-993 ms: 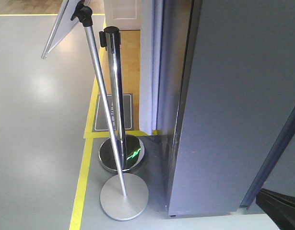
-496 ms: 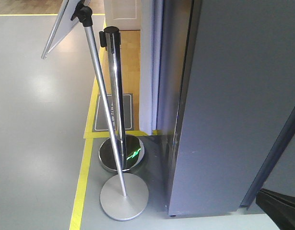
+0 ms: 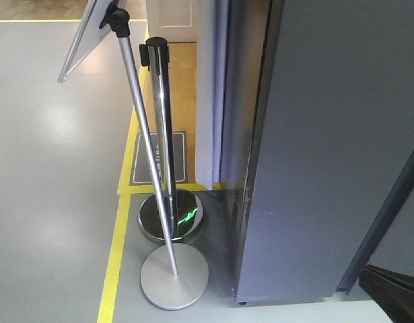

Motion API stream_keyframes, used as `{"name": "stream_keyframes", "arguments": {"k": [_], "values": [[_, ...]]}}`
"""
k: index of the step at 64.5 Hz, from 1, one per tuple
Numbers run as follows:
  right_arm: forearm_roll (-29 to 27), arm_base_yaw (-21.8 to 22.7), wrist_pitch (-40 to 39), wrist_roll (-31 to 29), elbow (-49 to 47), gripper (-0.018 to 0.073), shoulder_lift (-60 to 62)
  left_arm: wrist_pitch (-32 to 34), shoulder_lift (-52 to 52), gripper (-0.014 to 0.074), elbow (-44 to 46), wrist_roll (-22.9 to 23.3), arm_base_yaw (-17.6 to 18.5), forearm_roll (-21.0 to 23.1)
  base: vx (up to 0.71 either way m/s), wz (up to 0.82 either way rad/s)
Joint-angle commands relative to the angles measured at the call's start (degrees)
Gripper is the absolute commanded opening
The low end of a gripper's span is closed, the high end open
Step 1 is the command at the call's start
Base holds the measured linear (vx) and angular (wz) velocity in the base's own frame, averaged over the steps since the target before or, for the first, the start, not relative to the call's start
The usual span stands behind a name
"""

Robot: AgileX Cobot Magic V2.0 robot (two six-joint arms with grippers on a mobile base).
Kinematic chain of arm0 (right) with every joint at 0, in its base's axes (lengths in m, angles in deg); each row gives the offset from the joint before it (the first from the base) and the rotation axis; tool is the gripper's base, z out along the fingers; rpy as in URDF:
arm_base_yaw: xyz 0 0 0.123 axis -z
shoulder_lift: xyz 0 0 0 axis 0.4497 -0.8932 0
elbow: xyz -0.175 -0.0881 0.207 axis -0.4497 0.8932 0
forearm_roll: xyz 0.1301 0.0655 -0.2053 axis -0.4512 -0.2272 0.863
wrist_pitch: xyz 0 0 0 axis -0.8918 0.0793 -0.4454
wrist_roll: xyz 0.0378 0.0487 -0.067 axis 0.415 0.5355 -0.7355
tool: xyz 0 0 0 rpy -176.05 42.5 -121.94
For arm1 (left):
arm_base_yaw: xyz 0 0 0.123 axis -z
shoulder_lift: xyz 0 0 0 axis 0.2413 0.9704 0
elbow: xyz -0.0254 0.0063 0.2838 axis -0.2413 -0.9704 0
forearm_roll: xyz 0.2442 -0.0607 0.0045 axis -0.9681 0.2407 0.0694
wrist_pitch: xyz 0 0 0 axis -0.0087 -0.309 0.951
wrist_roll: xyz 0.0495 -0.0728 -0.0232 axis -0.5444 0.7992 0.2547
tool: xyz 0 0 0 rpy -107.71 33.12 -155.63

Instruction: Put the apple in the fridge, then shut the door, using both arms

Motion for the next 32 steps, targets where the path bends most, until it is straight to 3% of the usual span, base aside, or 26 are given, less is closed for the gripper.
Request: {"name": "stream_keyframes", "arguments": {"k": [1, 22, 32], "values": [[-2.1, 0.0, -1.9, -0.4, -1.6, -0.0002, -0.4, 4.2, -0.9, -0.0007, -1.7, 0.1, 0.3, 0.4, 0.0, 0.0], [-2.4, -0.2, -2.1, -0.4, -1.5, -0.0002, -0.4, 4.2, -0.9, -0.0007, -1.7, 0.1, 0.3, 0.4, 0.0, 0.0], [0.0, -1.3, -5.0, 0.4, -1.4, -0.0002, -0.4, 4.2, -0.9, -0.0007, -1.7, 0.1, 0.3, 0.4, 0.0, 0.0]]}}
